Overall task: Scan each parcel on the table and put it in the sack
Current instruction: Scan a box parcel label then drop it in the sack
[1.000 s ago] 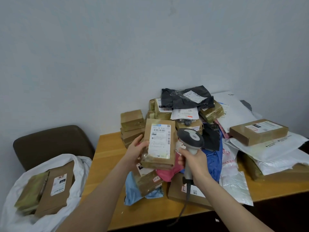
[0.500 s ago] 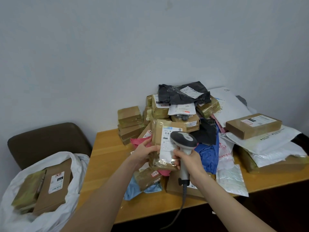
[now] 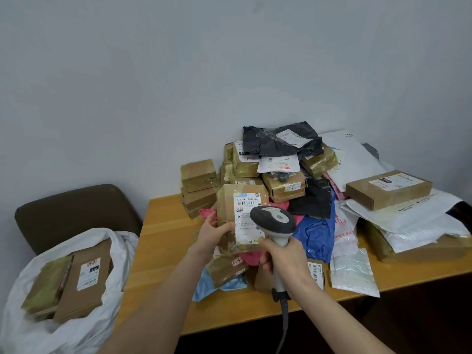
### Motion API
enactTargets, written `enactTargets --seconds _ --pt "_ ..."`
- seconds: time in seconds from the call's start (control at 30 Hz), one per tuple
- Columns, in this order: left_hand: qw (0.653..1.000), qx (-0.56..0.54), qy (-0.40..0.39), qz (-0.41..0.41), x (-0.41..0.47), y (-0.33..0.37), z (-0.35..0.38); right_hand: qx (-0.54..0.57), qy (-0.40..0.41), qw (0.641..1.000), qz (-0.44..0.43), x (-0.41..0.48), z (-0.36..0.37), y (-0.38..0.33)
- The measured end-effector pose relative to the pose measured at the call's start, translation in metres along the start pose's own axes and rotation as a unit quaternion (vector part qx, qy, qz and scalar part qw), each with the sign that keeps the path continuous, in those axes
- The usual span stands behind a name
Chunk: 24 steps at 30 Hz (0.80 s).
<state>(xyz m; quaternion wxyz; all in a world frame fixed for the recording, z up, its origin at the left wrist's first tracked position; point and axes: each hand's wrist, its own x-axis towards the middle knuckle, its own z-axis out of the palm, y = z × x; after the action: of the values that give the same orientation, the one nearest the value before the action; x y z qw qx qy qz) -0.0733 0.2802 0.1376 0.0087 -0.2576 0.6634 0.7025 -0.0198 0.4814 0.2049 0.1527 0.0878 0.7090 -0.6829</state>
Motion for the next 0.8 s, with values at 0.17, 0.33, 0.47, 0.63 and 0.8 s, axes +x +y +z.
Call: enactTargets --seconds 0.17,0.33,0.47,0.63,0.8 --pt "1.0 0.009 0.001 -0.001 -0.001 0.0 0.001 -0.007 -0.002 1.0 0.007 -0.002 -0.001 -0.004" --pt "1.0 0.005 -0.005 -0.003 0.0 0.001 0.001 -0.009 -0.004 1.0 0.009 -0.002 -0.002 -0.007" --pt "1.0 -0.001 -0.008 -0.004 0.0 0.001 -0.002 0.003 -0.01 1.0 0.01 -0.002 0.001 -0.007" --pt "0.999 -0.016 0.029 -0.004 -0.006 0.007 -0.018 0.028 -0.017 0.999 -0.007 0.006 0.012 -0.012" --pt "0.995 -0.036 0.098 0.001 -0.026 0.015 -0.054 0.05 -0.074 0.996 -0.011 0.014 0.047 -0.021"
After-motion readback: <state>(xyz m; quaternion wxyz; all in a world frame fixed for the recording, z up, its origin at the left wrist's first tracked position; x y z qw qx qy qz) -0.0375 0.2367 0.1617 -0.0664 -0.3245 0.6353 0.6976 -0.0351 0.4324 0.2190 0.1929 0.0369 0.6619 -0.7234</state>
